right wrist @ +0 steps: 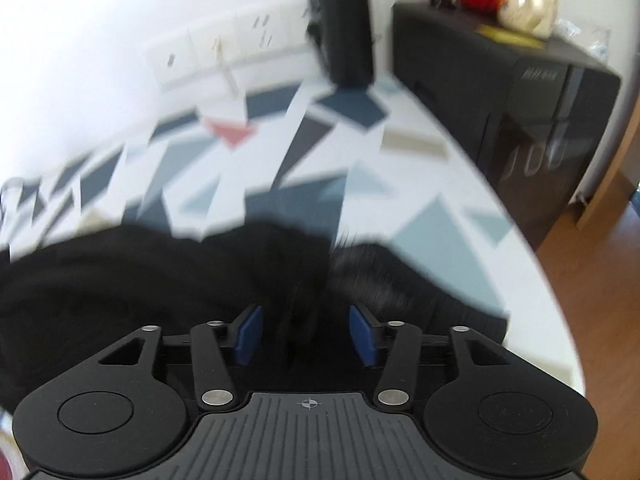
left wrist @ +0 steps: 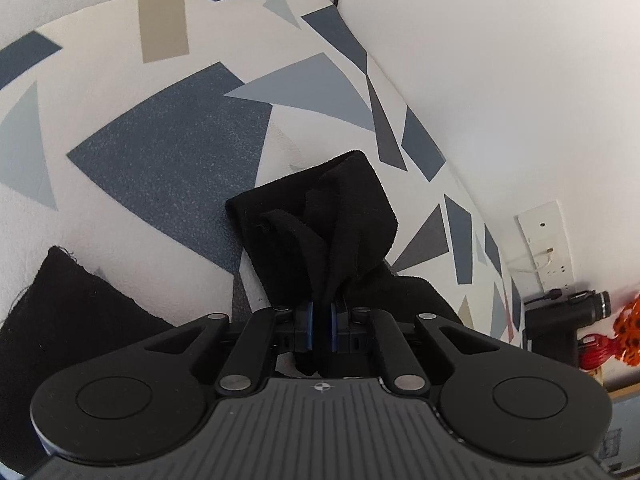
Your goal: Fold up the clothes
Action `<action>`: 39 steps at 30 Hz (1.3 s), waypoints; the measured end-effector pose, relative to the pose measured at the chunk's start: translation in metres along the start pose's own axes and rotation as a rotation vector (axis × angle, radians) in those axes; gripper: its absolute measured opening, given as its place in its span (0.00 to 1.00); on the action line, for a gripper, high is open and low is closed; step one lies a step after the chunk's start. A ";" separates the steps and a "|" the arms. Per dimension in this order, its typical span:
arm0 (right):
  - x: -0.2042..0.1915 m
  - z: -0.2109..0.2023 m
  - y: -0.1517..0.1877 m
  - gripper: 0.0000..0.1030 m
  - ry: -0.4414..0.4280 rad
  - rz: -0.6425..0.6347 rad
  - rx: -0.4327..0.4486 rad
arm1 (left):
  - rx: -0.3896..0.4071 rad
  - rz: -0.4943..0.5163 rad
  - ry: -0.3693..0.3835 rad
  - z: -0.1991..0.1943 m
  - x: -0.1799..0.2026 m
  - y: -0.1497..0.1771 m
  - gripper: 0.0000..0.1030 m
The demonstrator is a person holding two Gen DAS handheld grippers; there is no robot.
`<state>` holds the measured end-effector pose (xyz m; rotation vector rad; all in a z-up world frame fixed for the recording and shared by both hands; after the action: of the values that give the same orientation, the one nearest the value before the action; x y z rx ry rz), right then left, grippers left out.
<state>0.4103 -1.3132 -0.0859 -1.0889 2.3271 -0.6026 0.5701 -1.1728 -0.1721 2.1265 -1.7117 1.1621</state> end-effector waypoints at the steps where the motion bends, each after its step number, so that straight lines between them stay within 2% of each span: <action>1: 0.004 0.004 -0.007 0.45 -0.003 0.034 0.009 | 0.004 -0.018 0.011 0.001 -0.002 0.000 0.09; 6: 0.024 0.045 -0.037 0.43 -0.017 0.228 0.005 | 0.014 -0.013 0.013 0.001 -0.001 0.002 0.09; 10: 0.031 0.084 -0.034 0.42 -0.015 0.320 -0.090 | 0.017 -0.017 0.012 0.001 0.000 0.003 0.09; 12: 0.024 0.087 -0.031 0.40 -0.019 0.274 -0.101 | 0.022 -0.036 0.017 0.000 -0.002 0.004 0.09; 16: 0.007 0.072 -0.034 0.14 -0.013 0.111 -0.091 | 0.033 -0.082 0.032 0.000 -0.006 0.007 0.09; 19: -0.001 0.064 -0.038 0.14 -0.050 0.035 -0.110 | 0.039 -0.075 0.031 0.000 -0.006 0.008 0.09; 22: -0.003 0.070 -0.037 0.15 -0.041 -0.001 -0.133 | 0.042 -0.073 0.027 0.000 -0.005 0.008 0.10; 24: 0.000 0.076 -0.037 0.18 -0.048 0.020 -0.138 | 0.041 -0.067 0.021 0.000 -0.003 0.007 0.10; 25: 0.002 0.079 -0.037 0.23 -0.055 0.040 -0.142 | 0.041 -0.067 0.018 0.000 -0.003 0.007 0.10; 30: 0.007 0.093 -0.039 0.28 -0.093 0.097 -0.155 | 0.042 -0.053 0.009 0.000 -0.001 0.007 0.10; 32: 0.007 0.096 -0.041 0.26 -0.100 0.101 -0.161 | 0.043 -0.046 0.006 0.000 0.000 0.007 0.10; 34: 0.005 0.096 -0.044 0.09 -0.106 0.088 -0.174 | 0.046 -0.031 0.000 0.000 0.002 0.007 0.10; 35: 0.003 0.093 -0.046 0.08 -0.118 0.082 -0.169 | 0.047 -0.024 -0.004 0.000 0.003 0.008 0.10; 37: 0.002 0.081 -0.053 0.05 -0.142 0.077 -0.127 | 0.050 -0.006 -0.016 0.000 0.006 0.007 0.10; 39: 0.005 0.061 -0.068 0.05 -0.157 0.099 -0.018 | 0.052 0.027 -0.037 0.000 0.011 0.007 0.09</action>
<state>0.4833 -1.3678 -0.0951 -0.9849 2.2388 -0.4434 0.5641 -1.1832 -0.1670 2.1742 -1.7493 1.1944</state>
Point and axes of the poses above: each gripper's, at about its wrist camera, not at the fingertips, and z roughly the way its jaws point, x to its right, y to its underside, the point moved 3 cm from there along z, roughly the way its jaws point, and after that the axes turned 4 degrees about z, right-handed, at the moved point
